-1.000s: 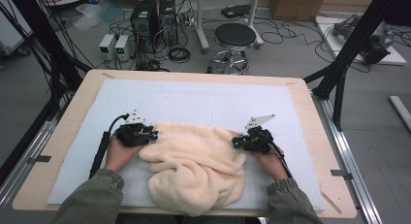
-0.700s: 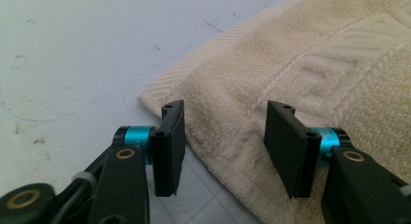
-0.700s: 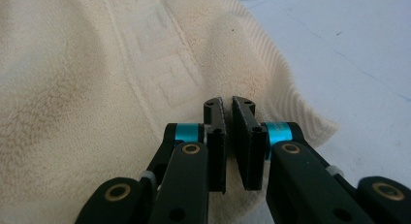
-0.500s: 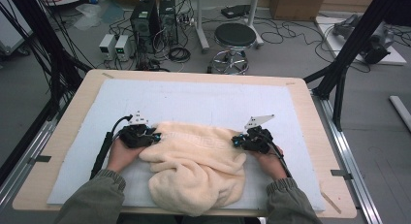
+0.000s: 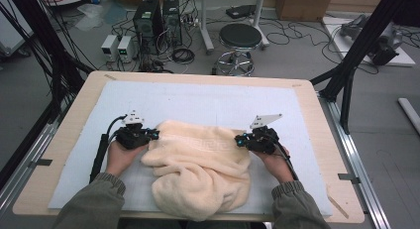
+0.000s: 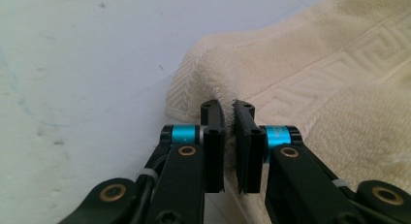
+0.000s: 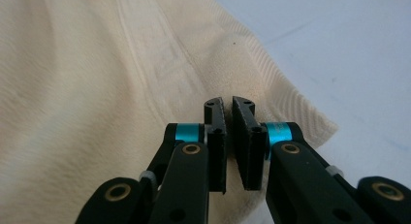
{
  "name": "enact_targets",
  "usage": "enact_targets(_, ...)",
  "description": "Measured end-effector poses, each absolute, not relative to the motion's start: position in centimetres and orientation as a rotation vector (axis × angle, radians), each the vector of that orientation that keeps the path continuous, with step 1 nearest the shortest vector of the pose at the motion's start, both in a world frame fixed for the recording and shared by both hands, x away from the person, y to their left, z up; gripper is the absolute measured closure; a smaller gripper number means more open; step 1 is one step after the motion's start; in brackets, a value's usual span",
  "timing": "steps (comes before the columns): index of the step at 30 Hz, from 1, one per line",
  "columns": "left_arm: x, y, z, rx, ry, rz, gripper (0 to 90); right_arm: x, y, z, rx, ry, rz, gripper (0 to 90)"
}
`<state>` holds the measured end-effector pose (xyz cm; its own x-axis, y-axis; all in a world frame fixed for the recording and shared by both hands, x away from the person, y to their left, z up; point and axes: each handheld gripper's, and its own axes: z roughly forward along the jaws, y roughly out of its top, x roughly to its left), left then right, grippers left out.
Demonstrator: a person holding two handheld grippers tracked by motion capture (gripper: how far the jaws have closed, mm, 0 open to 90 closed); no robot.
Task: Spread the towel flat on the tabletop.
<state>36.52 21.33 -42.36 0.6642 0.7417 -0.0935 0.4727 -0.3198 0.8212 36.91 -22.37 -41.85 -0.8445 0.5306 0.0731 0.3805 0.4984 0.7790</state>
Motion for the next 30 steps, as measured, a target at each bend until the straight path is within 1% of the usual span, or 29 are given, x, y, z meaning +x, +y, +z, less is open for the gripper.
enact_targets(6, 35.5, 22.7, -40.7, 1.914, 0.943, 0.402, 83.3, 36.4, -21.4, -39.2, 0.694, 2.538, 1.303, 84.5)
enact_targets(7, 35.0, 23.1, -40.0, 1.882, 0.936, 0.410, 83.3, 36.2, -21.4, -38.8, 0.678, 2.531, 1.309, 84.5)
enact_targets(11, 34.1, 23.5, -38.8, 1.881, 0.903, 0.402, 83.2, 35.4, -21.4, -37.4, 0.652, 2.540, 1.338, 84.5)
enact_targets(13, 33.7, 23.6, -38.2, 1.891, 0.885, 0.392, 83.2, 35.0, -21.5, -37.2, 0.629, 2.555, 1.330, 84.6)
enact_targets(16, 34.0, 23.4, -38.2, 1.900, 0.890, 0.388, 83.2, 35.0, -21.5, -37.2, 0.625, 2.573, 1.342, 84.7)
enact_targets(17, 34.8, 23.1, -38.2, 1.889, 0.911, 0.414, 83.3, 35.2, -21.5, -37.1, 0.632, 2.577, 1.338, 84.8)
enact_targets(18, 34.8, 23.1, -38.2, 1.889, 0.911, 0.414, 83.3, 35.7, -21.6, -36.8, 0.633, 2.582, 1.325, 85.1)
enact_targets(19, 35.6, 23.0, -37.9, 1.875, 0.934, 0.421, 83.4, 36.3, -21.6, -36.5, 0.633, 2.564, 1.322, 85.3)
enact_targets(20, 37.9, 22.5, -36.5, 1.815, 0.961, 0.474, 83.4, 37.2, -21.6, -35.9, 0.642, 2.551, 1.314, 85.5)
enact_targets(21, 39.7, 22.3, -35.2, 1.780, 0.984, 0.498, 83.4, 38.5, -21.7, -34.9, 0.647, 2.513, 1.299, 85.6)
enact_targets(22, 39.7, 22.3, -35.2, 1.780, 0.984, 0.498, 83.3, 40.2, -21.8, -33.5, 0.676, 2.459, 1.291, 85.6)
enact_targets(23, 43.1, 21.6, -32.7, 1.759, 1.005, 0.585, 82.2, 42.4, -22.0, -32.0, 0.721, 2.402, 1.278, 84.2)
enact_targets(24, 43.1, 21.6, -32.7, 1.759, 1.005, 0.585, 75.2, 43.9, -22.1, -31.0, 0.756, 2.354, 1.264, 74.8)
enact_targets(25, 45.0, 21.0, -31.3, 1.746, 1.074, 0.634, 59.5, 46.0, -22.3, -29.6, 0.849, 2.263, 1.226, 59.6)
enact_targets(26, 45.9, 20.7, -30.7, 1.724, 1.118, 0.606, 49.3, 47.2, -22.6, -29.2, 0.938, 2.224, 1.258, 51.8)
enact_targets(27, 46.2, 20.2, -30.4, 1.740, 1.066, 0.589, 51.8, 47.8, -22.8, -29.1, 0.983, 2.223, 1.329, 51.9)
enact_targets(28, 46.0, 20.1, -30.6, 1.789, 1.040, 0.614, 54.2, 47.8, -22.7, -29.4, 0.976, 2.234, 1.331, 51.5)
enact_targets(30, 45.8, 20.1, -31.1, 1.810, 1.030, 0.600, 54.0, 47.3, -22.3, -30.6, 0.919, 2.279, 1.268, 51.4)
